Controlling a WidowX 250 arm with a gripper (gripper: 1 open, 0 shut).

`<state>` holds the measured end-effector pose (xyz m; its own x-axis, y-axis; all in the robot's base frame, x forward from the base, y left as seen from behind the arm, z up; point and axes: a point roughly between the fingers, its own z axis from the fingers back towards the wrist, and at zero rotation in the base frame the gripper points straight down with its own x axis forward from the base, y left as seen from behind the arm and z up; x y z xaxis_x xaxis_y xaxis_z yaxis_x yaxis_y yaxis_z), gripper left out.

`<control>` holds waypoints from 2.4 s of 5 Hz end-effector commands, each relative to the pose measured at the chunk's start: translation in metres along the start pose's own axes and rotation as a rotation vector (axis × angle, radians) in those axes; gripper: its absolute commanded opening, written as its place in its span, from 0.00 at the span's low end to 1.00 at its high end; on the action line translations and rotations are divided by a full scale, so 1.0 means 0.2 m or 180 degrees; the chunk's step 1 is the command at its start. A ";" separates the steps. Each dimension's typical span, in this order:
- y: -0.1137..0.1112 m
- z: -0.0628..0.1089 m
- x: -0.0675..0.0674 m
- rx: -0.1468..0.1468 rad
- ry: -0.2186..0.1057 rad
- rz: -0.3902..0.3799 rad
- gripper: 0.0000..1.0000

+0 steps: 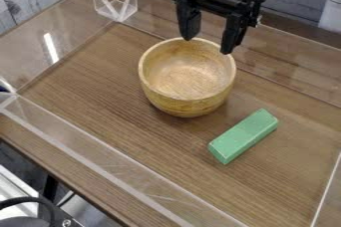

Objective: Put the green block in the brown bowl

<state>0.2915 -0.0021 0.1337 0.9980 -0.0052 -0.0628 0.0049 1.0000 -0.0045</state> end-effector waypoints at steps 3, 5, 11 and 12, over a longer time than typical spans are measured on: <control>-0.21 -0.12 -0.16 -0.0019 0.0138 -0.0825 1.00; -0.39 -0.25 -0.21 -0.0001 0.0162 -0.1320 1.00; -0.43 -0.54 -0.16 -0.0032 0.0041 -0.1585 1.00; -0.43 -0.57 -0.16 -0.0043 0.0018 -0.1622 1.00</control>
<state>0.2527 -0.0868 0.0310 0.8825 -0.4676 -0.0506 0.4657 0.8838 -0.0451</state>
